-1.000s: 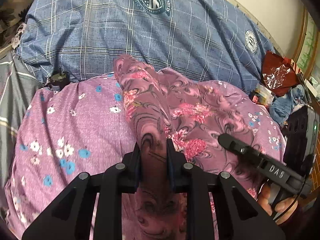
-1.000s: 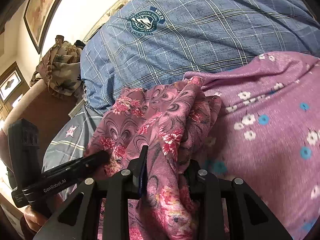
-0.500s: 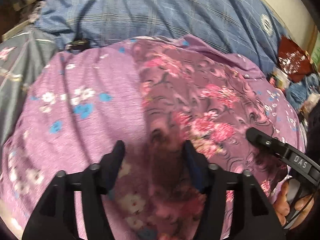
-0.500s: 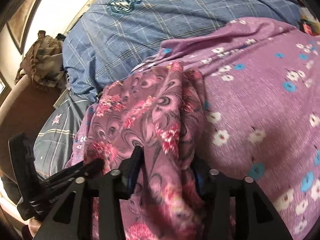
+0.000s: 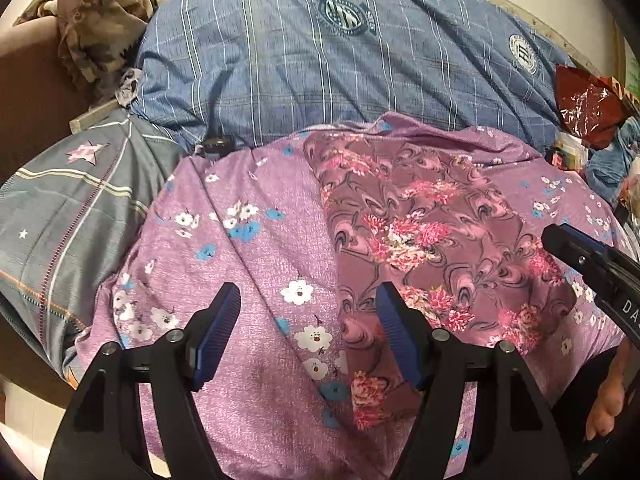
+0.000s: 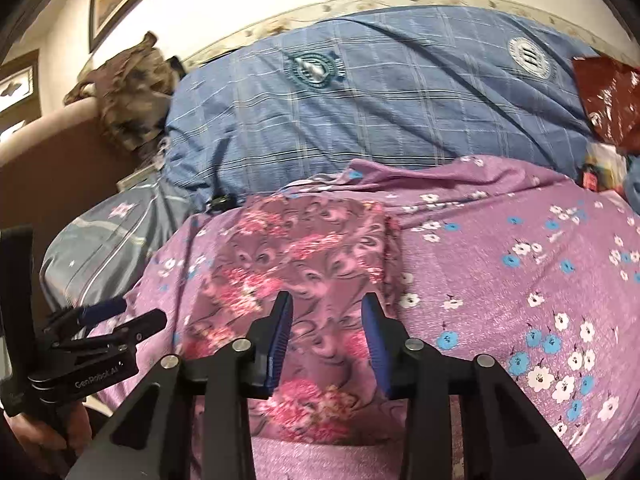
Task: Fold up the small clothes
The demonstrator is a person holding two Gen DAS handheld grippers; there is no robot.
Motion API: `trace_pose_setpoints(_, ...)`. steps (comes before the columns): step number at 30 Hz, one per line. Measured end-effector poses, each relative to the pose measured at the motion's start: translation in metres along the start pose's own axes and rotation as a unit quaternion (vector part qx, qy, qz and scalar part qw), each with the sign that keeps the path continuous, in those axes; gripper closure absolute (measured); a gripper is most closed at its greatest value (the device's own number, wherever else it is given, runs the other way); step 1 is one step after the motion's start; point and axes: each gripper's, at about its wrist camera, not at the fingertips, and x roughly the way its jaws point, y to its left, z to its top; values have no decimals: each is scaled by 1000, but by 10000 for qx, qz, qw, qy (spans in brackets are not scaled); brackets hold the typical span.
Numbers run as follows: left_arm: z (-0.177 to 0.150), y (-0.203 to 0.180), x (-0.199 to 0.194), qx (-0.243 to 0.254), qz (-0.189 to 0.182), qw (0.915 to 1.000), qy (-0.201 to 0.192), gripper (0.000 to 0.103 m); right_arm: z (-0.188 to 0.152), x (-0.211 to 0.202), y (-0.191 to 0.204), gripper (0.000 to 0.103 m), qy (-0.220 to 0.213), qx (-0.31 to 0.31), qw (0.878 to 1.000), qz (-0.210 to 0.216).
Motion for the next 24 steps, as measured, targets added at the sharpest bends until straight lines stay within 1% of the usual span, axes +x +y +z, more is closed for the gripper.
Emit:
trace_pose_setpoints(6, 15, 0, 2, -21, 64, 9999, -122, 33, 22, 7, 5, 69, 15, -33, 9999, 128)
trace_pose_setpoints(10, 30, 1, 12, -15, 100, 9998, -155, 33, 40, 29, -1, 69, 220, 160, 9992, 309)
trace_pose_setpoints(12, 39, 2, 21, -26, 104, 9999, -129, 33, 46, 41, -1, 69, 295, 178, 9989, 313)
trace_pose_setpoints(18, 64, -2, 64, 73, 145, 9998, 98, 33, 60, 82, -9, 69, 570, 350, 9967, 464)
trace_pose_setpoints(22, 78, -10, 98, 174, 117, 9992, 346, 33, 67, 110, -26, 69, 752, 727, 9926, 613)
trace_pose_setpoints(24, 80, -16, 115, 234, 153, 9985, 470, 33, 69, 127, -35, 69, 938, 950, 9884, 729)
